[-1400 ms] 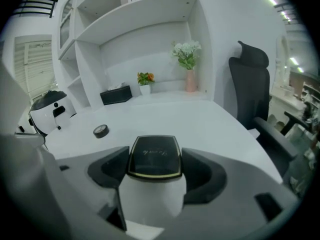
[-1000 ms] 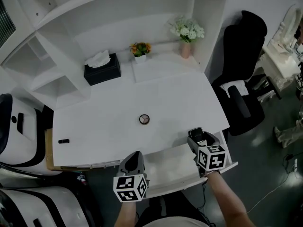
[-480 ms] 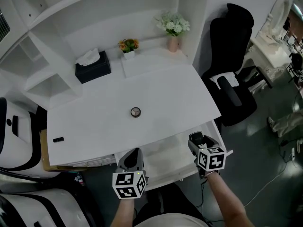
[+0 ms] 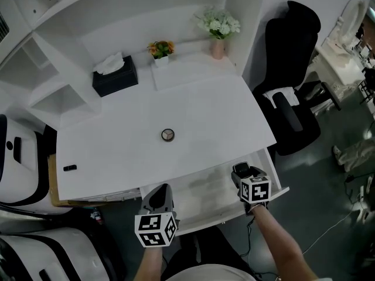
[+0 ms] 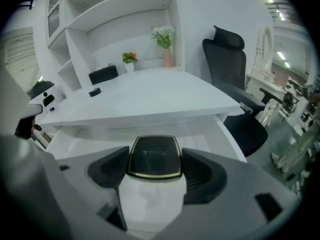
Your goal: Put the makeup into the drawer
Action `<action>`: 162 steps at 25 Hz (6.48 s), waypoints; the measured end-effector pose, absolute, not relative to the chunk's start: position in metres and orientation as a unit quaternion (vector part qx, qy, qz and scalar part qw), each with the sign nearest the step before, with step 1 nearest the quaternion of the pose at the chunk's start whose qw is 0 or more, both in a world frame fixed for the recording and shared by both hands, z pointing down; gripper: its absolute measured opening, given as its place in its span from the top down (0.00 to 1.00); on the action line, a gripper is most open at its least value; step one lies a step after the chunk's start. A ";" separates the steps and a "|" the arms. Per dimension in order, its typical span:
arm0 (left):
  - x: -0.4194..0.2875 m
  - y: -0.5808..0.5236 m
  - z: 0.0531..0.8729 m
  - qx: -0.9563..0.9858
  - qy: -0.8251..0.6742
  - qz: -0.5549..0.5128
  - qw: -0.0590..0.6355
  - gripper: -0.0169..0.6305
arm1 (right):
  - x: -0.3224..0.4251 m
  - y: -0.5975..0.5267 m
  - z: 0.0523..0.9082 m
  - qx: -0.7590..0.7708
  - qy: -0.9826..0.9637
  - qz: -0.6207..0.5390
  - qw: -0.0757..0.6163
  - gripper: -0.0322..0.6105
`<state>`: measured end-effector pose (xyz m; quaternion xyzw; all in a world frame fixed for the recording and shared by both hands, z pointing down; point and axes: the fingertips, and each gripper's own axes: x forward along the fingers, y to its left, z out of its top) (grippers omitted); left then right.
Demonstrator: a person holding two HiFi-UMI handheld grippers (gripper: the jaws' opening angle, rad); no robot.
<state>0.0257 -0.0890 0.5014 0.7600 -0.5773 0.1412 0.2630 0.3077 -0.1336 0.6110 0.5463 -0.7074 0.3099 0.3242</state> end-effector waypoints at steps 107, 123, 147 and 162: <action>-0.190 -0.157 0.496 0.723 -0.624 0.089 0.281 0.97 | 0.017 -0.285 0.554 0.456 -0.806 0.193 0.325 0.44; -0.204 -0.158 0.500 0.728 -0.617 0.088 0.286 0.97 | 0.017 -0.285 0.562 0.472 -0.789 0.211 0.331 0.59; -0.113 -0.150 0.486 0.809 -0.516 0.111 0.259 0.97 | 0.118 -0.171 0.516 0.569 -0.748 0.252 0.233 0.59; -0.019 -0.138 0.482 0.855 -0.436 0.140 0.241 0.97 | 0.201 -0.096 0.551 0.613 -0.689 0.302 0.241 0.59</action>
